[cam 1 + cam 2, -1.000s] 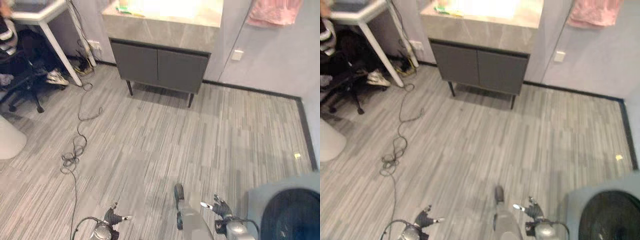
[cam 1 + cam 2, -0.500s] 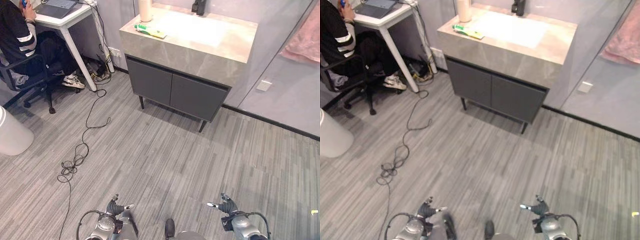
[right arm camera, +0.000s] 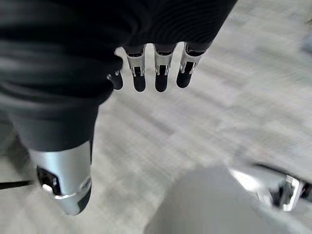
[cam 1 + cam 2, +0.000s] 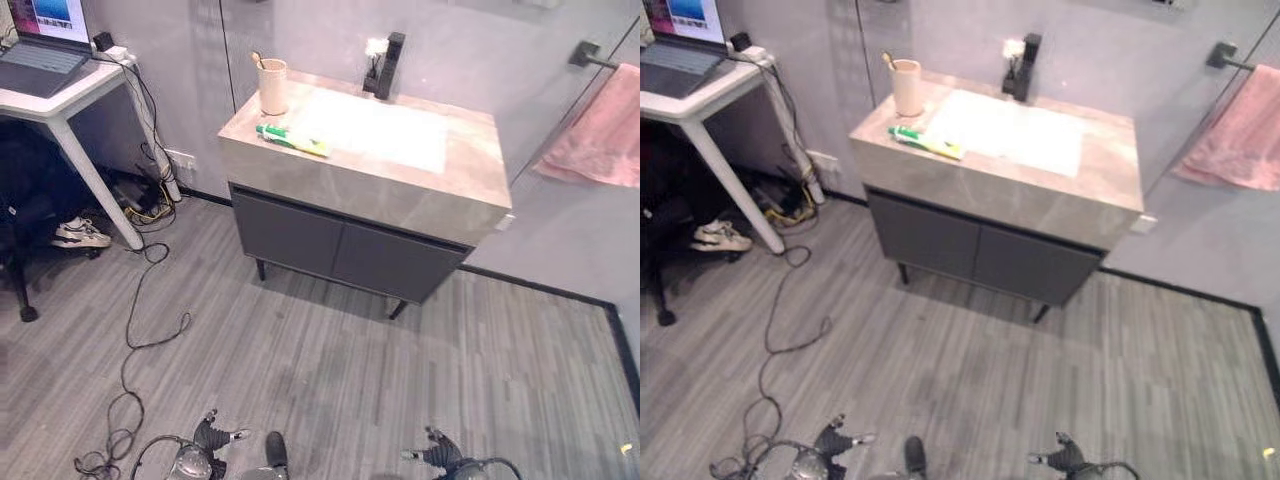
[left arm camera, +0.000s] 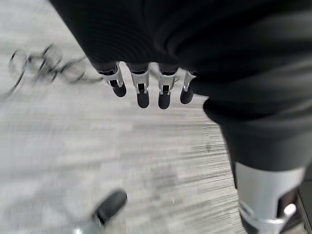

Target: Put brush and paste in cup on sink, flatten towel.

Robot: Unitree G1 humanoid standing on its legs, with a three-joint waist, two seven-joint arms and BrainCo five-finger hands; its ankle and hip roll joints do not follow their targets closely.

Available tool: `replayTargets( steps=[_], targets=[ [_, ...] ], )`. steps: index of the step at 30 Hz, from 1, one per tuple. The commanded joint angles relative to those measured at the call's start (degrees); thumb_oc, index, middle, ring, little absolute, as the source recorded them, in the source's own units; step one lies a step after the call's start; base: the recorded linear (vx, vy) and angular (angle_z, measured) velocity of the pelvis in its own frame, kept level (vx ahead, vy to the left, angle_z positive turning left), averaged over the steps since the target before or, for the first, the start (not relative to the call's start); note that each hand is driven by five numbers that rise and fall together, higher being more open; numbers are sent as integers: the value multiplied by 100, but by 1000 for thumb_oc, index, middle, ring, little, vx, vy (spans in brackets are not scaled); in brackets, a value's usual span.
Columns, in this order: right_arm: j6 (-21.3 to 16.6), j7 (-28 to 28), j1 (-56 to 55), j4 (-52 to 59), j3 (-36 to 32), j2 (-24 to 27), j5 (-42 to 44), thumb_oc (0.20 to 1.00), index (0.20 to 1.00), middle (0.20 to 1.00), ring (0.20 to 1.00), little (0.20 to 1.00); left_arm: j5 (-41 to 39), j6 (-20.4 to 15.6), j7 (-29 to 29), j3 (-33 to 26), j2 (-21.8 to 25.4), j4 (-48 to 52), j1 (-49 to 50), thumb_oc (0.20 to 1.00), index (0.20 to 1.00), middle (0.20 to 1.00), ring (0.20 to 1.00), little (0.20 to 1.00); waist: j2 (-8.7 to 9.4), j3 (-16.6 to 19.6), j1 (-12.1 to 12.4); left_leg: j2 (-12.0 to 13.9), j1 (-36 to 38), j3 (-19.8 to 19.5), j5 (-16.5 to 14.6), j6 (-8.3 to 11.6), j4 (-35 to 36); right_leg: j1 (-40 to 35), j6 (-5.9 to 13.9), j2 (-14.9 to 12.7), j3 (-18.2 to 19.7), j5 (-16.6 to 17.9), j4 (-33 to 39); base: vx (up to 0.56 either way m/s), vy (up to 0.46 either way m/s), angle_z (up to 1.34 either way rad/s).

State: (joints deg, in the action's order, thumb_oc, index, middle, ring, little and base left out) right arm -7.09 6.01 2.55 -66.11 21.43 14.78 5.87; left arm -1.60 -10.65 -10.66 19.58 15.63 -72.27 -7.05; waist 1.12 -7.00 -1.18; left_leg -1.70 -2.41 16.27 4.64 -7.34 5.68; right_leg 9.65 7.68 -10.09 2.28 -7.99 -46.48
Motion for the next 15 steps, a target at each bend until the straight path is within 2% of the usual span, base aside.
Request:
replayTargets(
  steps=[1,2,3,4,5,6,7,9,10,12,13,15],
  targets=[
    [-84,-5,319,251,-108,175,4,1000,1000,1000,1000,1000,101,-32,18,-153,179,83,51,1000,1000,1000,1000,1000,-144,-330,-21,378,67,364,41,658,-223,-77,4,247,-852,1438,1480,231,168,-29],
    [-81,0,320,291,-105,178,11,1000,1000,1000,1000,1000,100,-15,37,-160,178,70,47,1000,1000,1000,1000,1000,-181,-341,-74,363,197,361,2,678,-167,-22,-11,155,-1268,1334,1664,425,242,-34],
    [-92,-6,323,358,-80,190,19,1000,1000,1000,1000,1000,117,-15,78,-125,171,89,25,1000,1000,1000,1000,1000,-225,-389,-206,328,407,306,-102,715,-115,344,-24,455,-1339,981,1926,288,123,-29],
    [-91,-6,322,360,-79,192,20,1000,1000,1000,1000,1000,117,-15,78,-125,170,89,26,1000,1000,1000,1000,1000,-221,-394,-213,323,413,301,-107,715,-117,341,-24,447,-1343,966,1911,461,74,-22],
    [-119,21,268,422,-141,185,142,1000,1000,1000,1000,1000,239,-27,85,-106,149,41,-10,1000,1000,1000,1000,1000,-132,-350,-337,209,606,301,-289,767,-105,414,-21,593,-1233,1026,2995,274,3,13],
    [-119,22,263,425,-141,187,141,1000,1000,1000,1000,1000,240,-27,84,-105,147,41,-7,1000,1000,1000,1000,1000,-141,-384,-345,218,651,290,-304,770,-105,357,-17,600,-1246,1020,3013,418,10,41],
    [-113,62,246,365,-182,186,167,1000,1000,1000,1000,1000,271,-42,82,-112,116,23,2,1000,1000,1000,1000,1000,-112,-370,-383,166,766,294,-380,789,-74,384,7,641,-1197,1196,3609,370,-24,42],
    [-102,104,188,268,-304,134,171,1000,1000,1000,1000,1000,335,-42,109,-121,16,-27,-2,1000,1000,1000,1000,1000,-53,-318,-514,117,946,265,-564,895,-68,786,204,414,-1238,1794,4507,438,-55,7],
    [-104,104,187,265,-305,136,171,1000,1000,1000,1000,1000,335,-44,108,-119,12,-29,-3,1000,1000,1000,1000,1000,-74,-319,-523,133,952,253,-575,897,-68,753,209,429,-1258,1815,4553,278,-56,5],
    [-75,119,165,301,-322,131,115,1000,1000,1000,1000,1000,367,-43,119,-98,-38,-24,1,1000,1000,1000,1000,1000,-83,-342,-578,133,1125,173,-724,948,-68,870,288,249,-1382,1934,4711,359,-76,32],
    [-56,110,133,233,-324,138,85,1000,1000,1000,1000,1000,406,-26,133,-50,-104,-51,32,1000,1000,1000,1000,1000,-42,-298,-599,72,1384,133,-907,968,-68,700,256,232,-1388,2028,4732,361,-74,46],
    [-46,110,128,180,-316,153,57,1000,1000,1000,1000,1000,437,4,132,-48,-150,-107,36,1000,1000,1000,1000,1000,-69,-262,-601,79,1543,68,-925,990,-79,603,203,270,-1370,2057,4696,372,-88,24]
  ],
)
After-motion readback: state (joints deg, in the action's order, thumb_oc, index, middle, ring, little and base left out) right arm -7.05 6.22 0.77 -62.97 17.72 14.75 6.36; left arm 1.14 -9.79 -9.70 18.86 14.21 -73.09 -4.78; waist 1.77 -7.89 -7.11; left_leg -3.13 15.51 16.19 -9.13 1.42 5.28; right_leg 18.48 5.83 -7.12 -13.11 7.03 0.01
